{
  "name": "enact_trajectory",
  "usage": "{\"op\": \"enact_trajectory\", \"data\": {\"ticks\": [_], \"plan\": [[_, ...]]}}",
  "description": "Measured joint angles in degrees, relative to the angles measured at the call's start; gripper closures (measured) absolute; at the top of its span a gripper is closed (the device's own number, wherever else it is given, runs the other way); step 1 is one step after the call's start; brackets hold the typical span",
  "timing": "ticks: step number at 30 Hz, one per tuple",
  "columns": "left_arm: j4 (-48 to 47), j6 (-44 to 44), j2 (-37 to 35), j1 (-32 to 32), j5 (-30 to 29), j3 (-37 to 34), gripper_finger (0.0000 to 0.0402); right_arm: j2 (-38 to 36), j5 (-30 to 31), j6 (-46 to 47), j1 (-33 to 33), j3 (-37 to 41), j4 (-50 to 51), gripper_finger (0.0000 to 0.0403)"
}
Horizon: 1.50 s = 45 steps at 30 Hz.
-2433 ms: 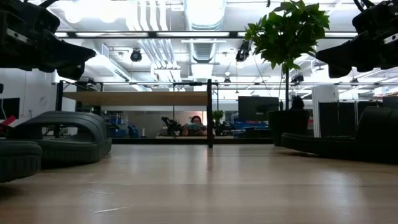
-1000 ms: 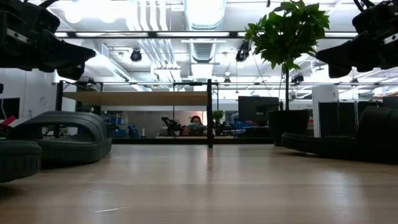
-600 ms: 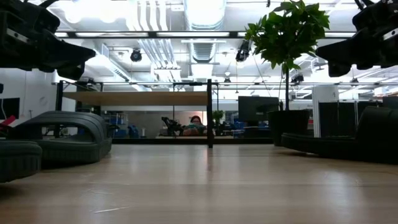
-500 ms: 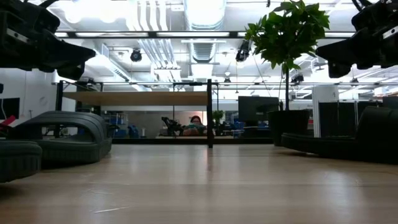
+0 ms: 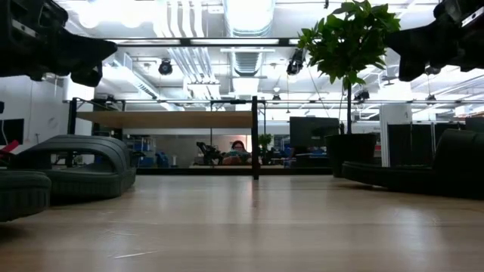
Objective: Pick and place slides into the shelf
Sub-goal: Put the top right black slipper on the shelf
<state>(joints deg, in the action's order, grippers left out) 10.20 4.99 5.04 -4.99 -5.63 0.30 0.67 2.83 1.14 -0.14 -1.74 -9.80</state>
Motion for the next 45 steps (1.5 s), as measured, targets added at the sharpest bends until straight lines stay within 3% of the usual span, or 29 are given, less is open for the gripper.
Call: {"op": "enact_trajectory", "data": {"ticks": [6, 10, 15, 18, 21, 31, 38, 45], "plan": [[2.3, 7.3, 2.0, 0.1, -2.7, 1.9, 0.0389, 4.5, 3.6, -6.3, 0.0, 0.0, -7.0, 0.0354], [3.3, 9.0, 5.4, 0.1, -2.9, 5.9, 0.0337, 11.8, 3.7, -10.7, 0.0, -0.1, -16.3, 0.0290], [4.4, 8.8, 9.4, 0.1, -6.9, 10.0, 0.0266, 20.1, 1.3, -12.4, 0.4, -6.0, -17.3, 0.0225], [9.2, 8.8, 11.4, 0.1, -7.9, 10.5, 0.0245, 25.0, -0.1, -15.1, 1.4, -12.5, -11.2, 0.0213], [12.5, 7.6, 13.0, 0.1, -8.0, 10.5, 0.0236, 30.2, 1.0, -15.4, 2.7, -20.4, 0.9, 0.0214], [14.2, -0.4, 19.0, 0.1, -8.2, 10.5, 0.0235, 40.3, 4.1, -6.7, 13.4, -39.0, 29.6, 0.0229], [19.1, -1.8, 23.9, 0.1, -8.2, 10.5, 0.0235, 42.7, 6.2, 3.1, 23.0, -46.2, 46.6, 0.0229], [21.4, -1.9, 29.1, 0.1, -8.2, 10.5, 0.0235, 44.6, 3.3, 5.2, 25.6, -49.4, 55.0, 0.0230]]}}
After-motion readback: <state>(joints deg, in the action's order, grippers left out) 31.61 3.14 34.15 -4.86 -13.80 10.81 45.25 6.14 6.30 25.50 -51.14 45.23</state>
